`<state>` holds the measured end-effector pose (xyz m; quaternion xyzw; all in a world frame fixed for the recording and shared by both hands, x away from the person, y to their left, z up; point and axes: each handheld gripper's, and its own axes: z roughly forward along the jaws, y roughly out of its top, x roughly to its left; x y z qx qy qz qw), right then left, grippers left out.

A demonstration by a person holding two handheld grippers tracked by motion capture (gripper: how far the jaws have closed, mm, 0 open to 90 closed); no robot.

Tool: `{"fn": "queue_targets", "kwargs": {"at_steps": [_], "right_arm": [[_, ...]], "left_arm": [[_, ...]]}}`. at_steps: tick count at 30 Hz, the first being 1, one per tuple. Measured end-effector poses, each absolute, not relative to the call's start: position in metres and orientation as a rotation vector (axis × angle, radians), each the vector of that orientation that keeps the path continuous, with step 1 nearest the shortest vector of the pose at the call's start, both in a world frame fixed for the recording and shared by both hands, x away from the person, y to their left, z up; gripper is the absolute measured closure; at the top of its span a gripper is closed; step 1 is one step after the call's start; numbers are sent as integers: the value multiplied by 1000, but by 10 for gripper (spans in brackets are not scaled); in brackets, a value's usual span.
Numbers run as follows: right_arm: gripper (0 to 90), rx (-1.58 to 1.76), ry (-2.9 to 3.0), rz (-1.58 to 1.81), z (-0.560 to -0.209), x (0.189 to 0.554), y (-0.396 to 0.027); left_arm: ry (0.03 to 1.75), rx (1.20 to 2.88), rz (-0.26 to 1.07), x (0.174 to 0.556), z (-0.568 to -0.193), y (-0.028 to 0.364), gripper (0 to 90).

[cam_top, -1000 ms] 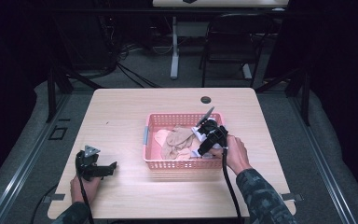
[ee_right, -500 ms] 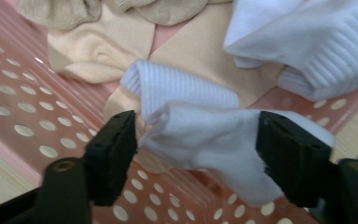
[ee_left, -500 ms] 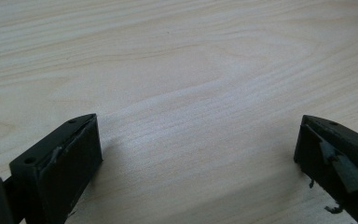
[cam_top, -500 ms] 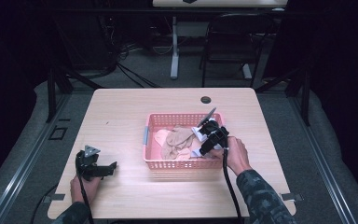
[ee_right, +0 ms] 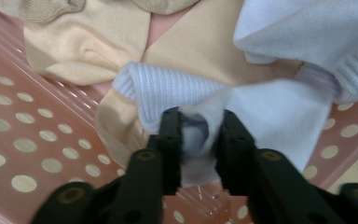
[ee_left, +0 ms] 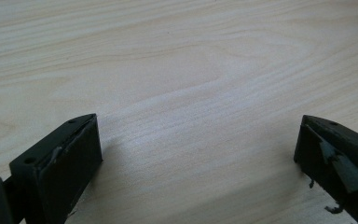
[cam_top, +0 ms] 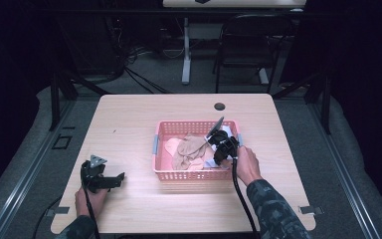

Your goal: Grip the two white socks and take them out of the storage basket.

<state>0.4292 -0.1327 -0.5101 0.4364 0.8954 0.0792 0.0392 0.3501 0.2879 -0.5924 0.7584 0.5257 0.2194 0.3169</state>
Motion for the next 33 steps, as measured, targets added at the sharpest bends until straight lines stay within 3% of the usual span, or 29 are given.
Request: {"fn": "queue_targets", "kwargs": {"at_steps": [7,33], "right_arm": [[807,1367,2721,365,-497,425,-145],[810,1252,2601,693,-385,391,-157]], "left_arm": [[1382,1994,577,351,-592,288,5],[1383,1995,581,351,-592,287,6]]}}
